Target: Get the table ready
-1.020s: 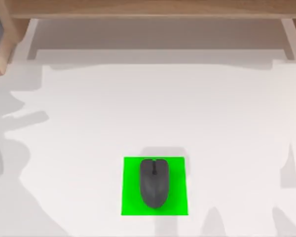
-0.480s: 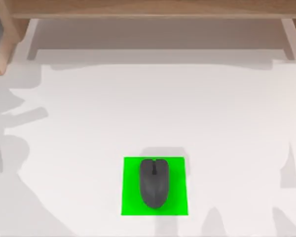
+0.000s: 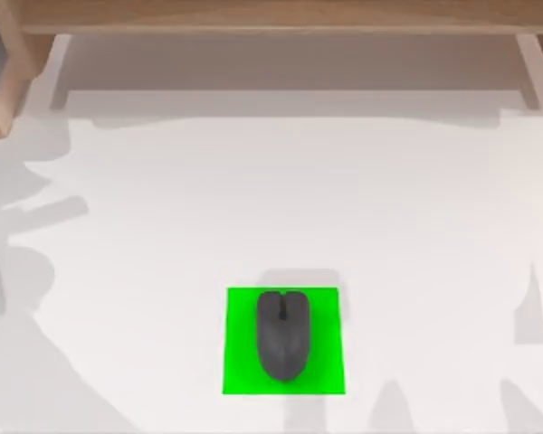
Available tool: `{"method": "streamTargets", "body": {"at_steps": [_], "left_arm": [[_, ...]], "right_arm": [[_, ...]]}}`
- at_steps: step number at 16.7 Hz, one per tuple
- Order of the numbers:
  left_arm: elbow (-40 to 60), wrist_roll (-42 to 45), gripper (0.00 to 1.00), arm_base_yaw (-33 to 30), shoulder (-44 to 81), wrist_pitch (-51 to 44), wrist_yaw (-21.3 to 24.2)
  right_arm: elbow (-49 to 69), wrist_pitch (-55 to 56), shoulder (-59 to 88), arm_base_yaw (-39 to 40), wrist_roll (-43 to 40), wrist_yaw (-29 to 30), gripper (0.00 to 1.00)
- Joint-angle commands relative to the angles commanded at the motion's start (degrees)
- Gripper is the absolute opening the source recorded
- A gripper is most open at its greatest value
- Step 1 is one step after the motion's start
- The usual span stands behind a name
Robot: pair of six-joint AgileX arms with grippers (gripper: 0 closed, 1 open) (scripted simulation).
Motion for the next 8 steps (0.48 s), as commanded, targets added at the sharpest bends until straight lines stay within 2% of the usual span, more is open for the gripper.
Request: {"method": "streamTargets", "body": {"at_steps": [1,2,8], "left_arm": [[0.00,0.00,0.98,0.00,0.00,0.00,0.00],[0.00,0.00,1.00,0.00,0.00,0.00,0.00],[0.00,0.00,1.00,0.00,0.00,0.00,0.00]], "right_arm": [[0.00,0.00,0.00,0.00,0.00,0.00,1.00],[0.00,0.00,0.00,0.00,0.00,0.00,1.00],[0.00,0.00,0.00,0.00,0.00,0.00,1.00]]}}
